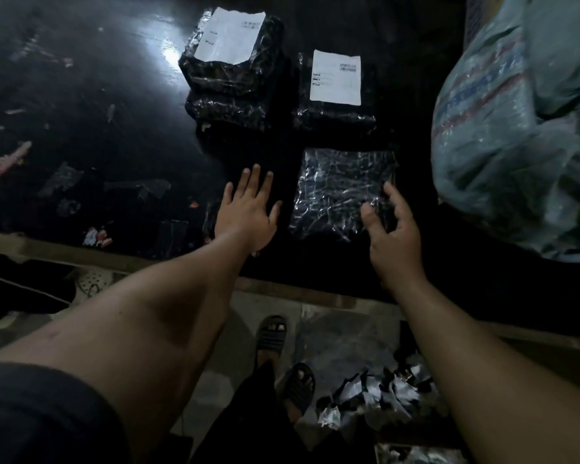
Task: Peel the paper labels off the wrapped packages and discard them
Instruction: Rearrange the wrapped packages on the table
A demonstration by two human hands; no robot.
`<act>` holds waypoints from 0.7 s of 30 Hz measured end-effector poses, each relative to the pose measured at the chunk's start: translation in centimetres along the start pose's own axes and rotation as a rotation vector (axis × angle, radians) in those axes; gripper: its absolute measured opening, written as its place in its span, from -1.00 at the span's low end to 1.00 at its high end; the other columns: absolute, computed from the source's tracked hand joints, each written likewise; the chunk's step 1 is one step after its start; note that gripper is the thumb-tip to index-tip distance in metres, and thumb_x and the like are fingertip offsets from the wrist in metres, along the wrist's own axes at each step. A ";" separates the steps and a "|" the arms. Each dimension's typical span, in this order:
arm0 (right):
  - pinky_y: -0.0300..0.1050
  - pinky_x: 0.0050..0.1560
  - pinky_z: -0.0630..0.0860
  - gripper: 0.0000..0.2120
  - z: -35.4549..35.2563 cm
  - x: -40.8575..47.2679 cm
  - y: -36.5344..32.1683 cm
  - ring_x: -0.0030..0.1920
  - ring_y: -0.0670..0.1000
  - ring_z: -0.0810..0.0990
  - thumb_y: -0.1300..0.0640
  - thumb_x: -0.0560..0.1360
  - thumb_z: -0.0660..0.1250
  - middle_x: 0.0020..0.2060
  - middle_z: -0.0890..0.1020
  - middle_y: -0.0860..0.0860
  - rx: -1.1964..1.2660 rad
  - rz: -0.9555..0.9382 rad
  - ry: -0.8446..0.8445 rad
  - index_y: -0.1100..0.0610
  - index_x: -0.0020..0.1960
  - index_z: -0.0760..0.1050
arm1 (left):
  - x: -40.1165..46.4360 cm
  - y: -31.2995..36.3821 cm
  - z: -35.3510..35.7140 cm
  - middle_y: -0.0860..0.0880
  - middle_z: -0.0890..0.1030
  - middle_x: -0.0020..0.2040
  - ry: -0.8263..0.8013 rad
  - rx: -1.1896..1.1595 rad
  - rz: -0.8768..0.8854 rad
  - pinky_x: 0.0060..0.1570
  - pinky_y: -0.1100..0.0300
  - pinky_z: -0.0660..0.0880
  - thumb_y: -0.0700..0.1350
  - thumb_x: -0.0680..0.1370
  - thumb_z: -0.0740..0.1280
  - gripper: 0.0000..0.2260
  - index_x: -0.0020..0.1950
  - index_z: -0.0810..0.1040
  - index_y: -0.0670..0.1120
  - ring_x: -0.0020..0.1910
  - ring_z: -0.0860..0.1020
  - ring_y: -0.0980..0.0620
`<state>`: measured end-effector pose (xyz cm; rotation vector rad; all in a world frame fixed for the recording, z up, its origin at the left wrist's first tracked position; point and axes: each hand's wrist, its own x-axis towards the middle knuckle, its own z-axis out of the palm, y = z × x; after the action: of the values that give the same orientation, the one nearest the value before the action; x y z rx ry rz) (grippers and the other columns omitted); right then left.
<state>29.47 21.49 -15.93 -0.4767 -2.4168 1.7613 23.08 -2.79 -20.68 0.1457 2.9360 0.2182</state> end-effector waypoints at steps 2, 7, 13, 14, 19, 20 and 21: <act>-0.13 0.39 0.32 -0.49 0.1 -1.0 1.3 0.37 -0.13 0.38 -0.08 0.52 0.37 0.39 0.43 -0.05 0.000 0.025 -0.029 -0.12 0.43 0.35 | 0.1 -0.1 0.1 -0.01 -0.20 0.65 0.001 0.000 0.012 0.57 -0.04 -0.19 0.21 0.67 -0.12 -0.41 0.66 -0.14 0.03 0.62 -0.23 0.02; -0.13 0.30 0.29 -0.45 0.0 -0.9 1.3 0.41 -0.08 0.30 -0.14 0.53 0.32 0.44 0.36 -0.06 -0.102 0.048 -0.142 -0.18 0.47 0.24 | 0.2 -0.3 0.2 -0.02 -0.24 0.65 -0.022 0.026 0.017 0.57 -0.06 -0.20 0.19 0.67 -0.15 -0.41 0.65 -0.18 0.01 0.61 -0.26 0.01; -0.03 0.19 0.45 -0.40 -1.7 0.4 -0.4 0.30 0.11 0.47 -0.29 0.45 0.32 0.35 0.47 0.02 -0.404 0.119 -0.256 -0.24 0.43 0.22 | 0.4 0.3 -0.2 -0.03 -0.33 0.62 -0.114 0.022 -0.008 0.56 -0.08 -0.23 0.18 0.68 -0.16 -0.41 0.64 -0.28 0.00 0.59 -0.33 -0.01; -0.04 0.16 0.46 -0.38 -2.1 0.6 -0.8 0.27 0.11 0.50 -0.30 0.44 0.33 0.33 0.49 0.04 -0.461 0.109 -0.273 -0.21 0.43 0.24 | 0.5 0.3 -0.4 -0.03 -0.35 0.62 -0.136 0.022 -0.009 0.56 -0.08 -0.23 0.18 0.68 -0.16 -0.41 0.63 -0.29 0.00 0.59 -0.34 -0.01; -0.04 0.11 0.48 -0.48 -3.2 2.8 -3.0 0.16 0.12 0.50 -0.35 0.44 0.27 0.17 0.40 0.08 -0.756 0.014 -0.300 -0.11 0.31 0.44 | 0.8 0.1 -2.2 -0.03 -0.27 0.64 -0.207 -0.005 0.010 0.57 -0.07 -0.15 0.18 0.70 -0.06 -0.41 0.65 -0.20 0.02 0.61 -0.25 -0.03; -0.03 0.10 0.48 -0.51 -3.3 3.6 -3.6 0.16 0.12 0.49 -0.35 0.45 0.25 0.15 0.41 0.08 -0.805 0.005 -0.318 -0.10 0.26 0.48 | 1.1 0.2 -2.8 -0.03 -0.21 0.65 -0.210 -0.008 0.014 0.57 -0.08 -0.09 0.17 0.70 -0.03 -0.41 0.66 -0.13 0.01 0.62 -0.19 -0.06; -0.01 0.08 0.48 -0.53 -3.4 4.4 -4.2 0.16 0.13 0.49 -0.34 0.46 0.24 0.14 0.43 0.08 -0.853 -0.013 -0.337 -0.08 0.21 0.51 | 1.5 0.3 -3.4 -0.05 -0.13 0.66 -0.210 -0.014 0.015 0.56 -0.10 0.01 0.16 0.70 0.00 -0.43 0.66 -0.05 0.00 0.62 -0.11 -0.10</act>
<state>25.43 24.83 -11.27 -0.2234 -3.3308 0.7525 20.98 -2.79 -17.58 0.1768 2.7253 0.2121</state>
